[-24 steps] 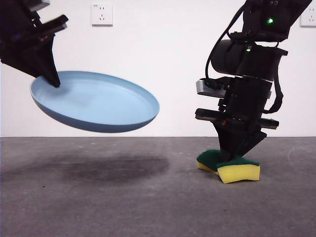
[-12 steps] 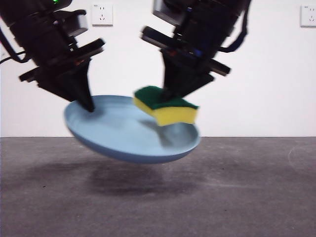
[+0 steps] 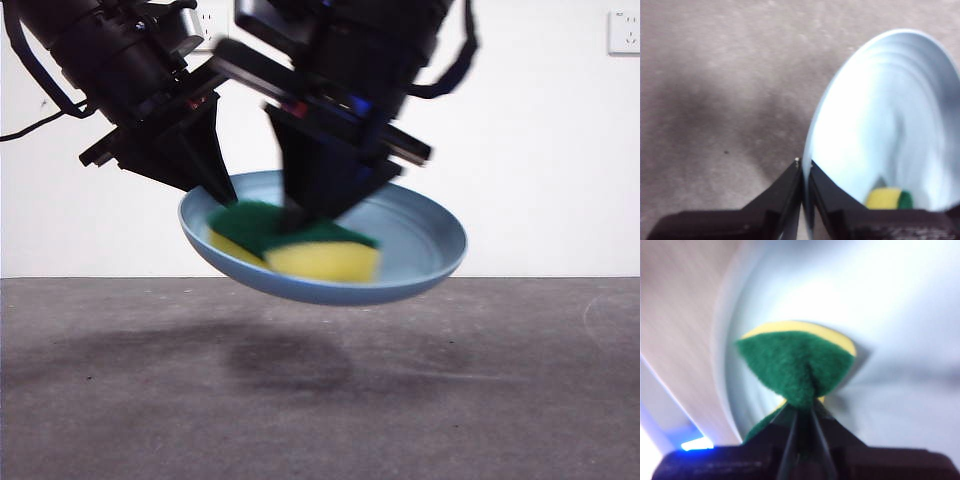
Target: Pick up the plate,pick up the cloth,clean the plate with the cloth
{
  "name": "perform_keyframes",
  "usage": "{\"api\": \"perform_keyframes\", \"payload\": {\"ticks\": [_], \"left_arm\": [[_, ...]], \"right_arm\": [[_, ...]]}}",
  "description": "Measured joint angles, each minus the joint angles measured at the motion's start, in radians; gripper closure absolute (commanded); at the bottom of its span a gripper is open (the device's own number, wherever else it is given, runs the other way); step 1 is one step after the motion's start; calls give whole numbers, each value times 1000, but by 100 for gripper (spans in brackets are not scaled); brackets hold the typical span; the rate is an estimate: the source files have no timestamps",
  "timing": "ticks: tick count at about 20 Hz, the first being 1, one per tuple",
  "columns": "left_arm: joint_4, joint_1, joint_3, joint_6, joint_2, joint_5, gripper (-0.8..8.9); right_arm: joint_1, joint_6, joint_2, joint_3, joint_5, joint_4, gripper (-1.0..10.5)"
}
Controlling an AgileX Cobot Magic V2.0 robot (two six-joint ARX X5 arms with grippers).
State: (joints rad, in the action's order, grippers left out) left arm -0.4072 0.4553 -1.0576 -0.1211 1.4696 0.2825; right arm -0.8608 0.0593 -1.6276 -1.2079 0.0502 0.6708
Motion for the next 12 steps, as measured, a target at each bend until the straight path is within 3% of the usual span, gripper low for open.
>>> {"api": "perform_keyframes", "payload": {"ticks": [3,5,9,12], "left_arm": [[-5,-10,3,0,1,36,822],[-20,-13,3,-2,1,45,822],[-33,-14,3,-20,1,57,822],[-35,-14,3,-27,2,69,822]], "right_arm": [[23,-34,0,0,-219,148,958],[81,-46,0,0,-378,132,958],[148,-49,0,0,-381,5,958],[168,-50,0,0,-301,-106,958]]}}
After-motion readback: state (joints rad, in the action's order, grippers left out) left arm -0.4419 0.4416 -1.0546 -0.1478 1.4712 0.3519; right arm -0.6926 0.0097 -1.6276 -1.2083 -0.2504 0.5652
